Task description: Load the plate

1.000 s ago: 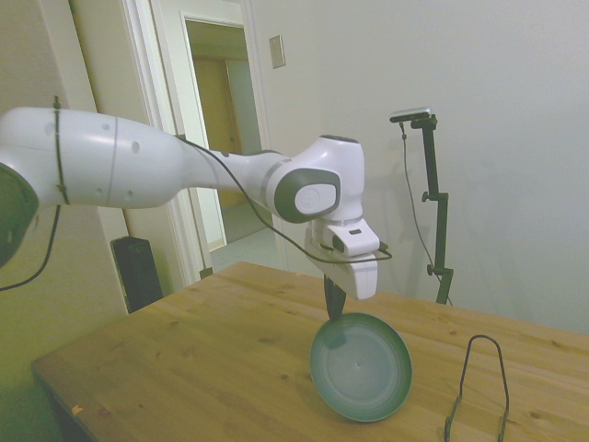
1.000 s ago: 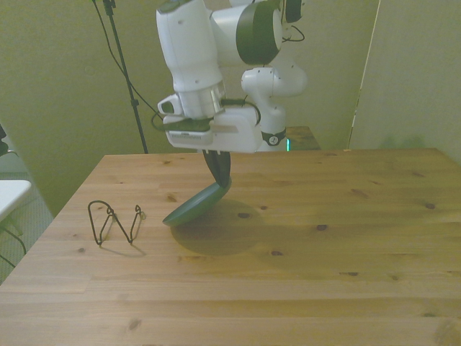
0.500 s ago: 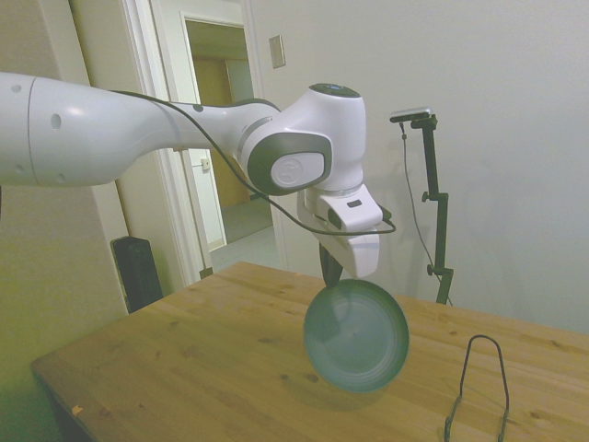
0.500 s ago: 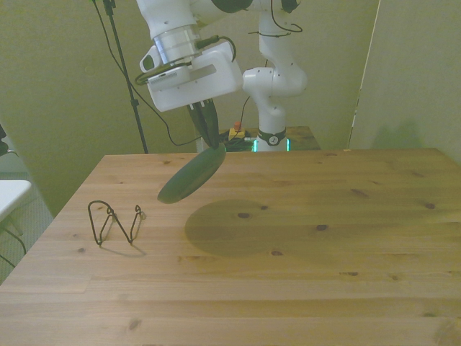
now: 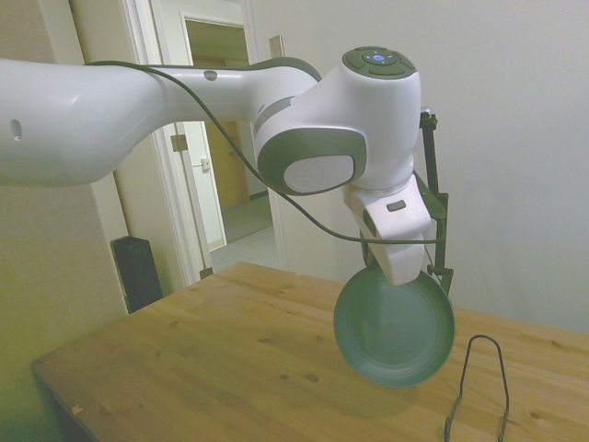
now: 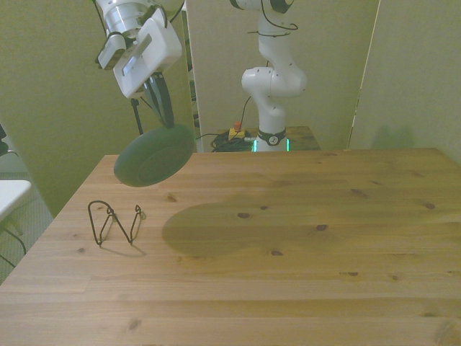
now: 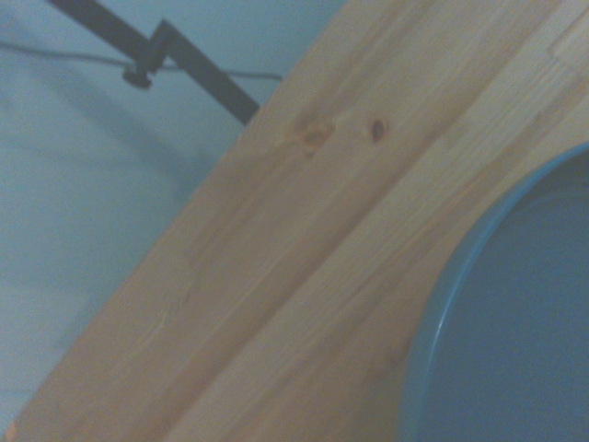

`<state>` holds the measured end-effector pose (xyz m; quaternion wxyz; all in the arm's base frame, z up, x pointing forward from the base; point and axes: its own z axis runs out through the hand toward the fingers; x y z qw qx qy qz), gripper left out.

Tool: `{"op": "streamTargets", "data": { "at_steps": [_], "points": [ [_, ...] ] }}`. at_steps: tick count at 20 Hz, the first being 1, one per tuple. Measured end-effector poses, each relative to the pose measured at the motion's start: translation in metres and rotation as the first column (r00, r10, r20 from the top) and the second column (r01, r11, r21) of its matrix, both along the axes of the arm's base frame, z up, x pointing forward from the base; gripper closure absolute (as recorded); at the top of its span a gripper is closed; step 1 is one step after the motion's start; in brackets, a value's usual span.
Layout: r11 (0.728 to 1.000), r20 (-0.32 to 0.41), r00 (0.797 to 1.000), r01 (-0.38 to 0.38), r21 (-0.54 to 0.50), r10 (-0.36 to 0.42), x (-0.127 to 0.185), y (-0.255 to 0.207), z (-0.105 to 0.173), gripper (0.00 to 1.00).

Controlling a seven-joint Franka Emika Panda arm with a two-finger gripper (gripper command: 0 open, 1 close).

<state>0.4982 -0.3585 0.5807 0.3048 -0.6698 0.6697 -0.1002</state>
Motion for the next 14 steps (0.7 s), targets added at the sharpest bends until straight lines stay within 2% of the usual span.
{"op": "streamTargets", "data": {
  "at_steps": [6,10,14],
  "points": [
    [0.988,0.102,0.983,0.147,0.041,-0.151,-0.018,-0.046,-0.003,1.0],
    [0.973,0.185,0.956,0.219,0.073,-0.229,-0.029,-0.071,-0.007,1.0],
    [0.962,0.239,0.932,0.26,0.087,-0.273,-0.034,-0.094,-0.023,1.0]
  ]
}}
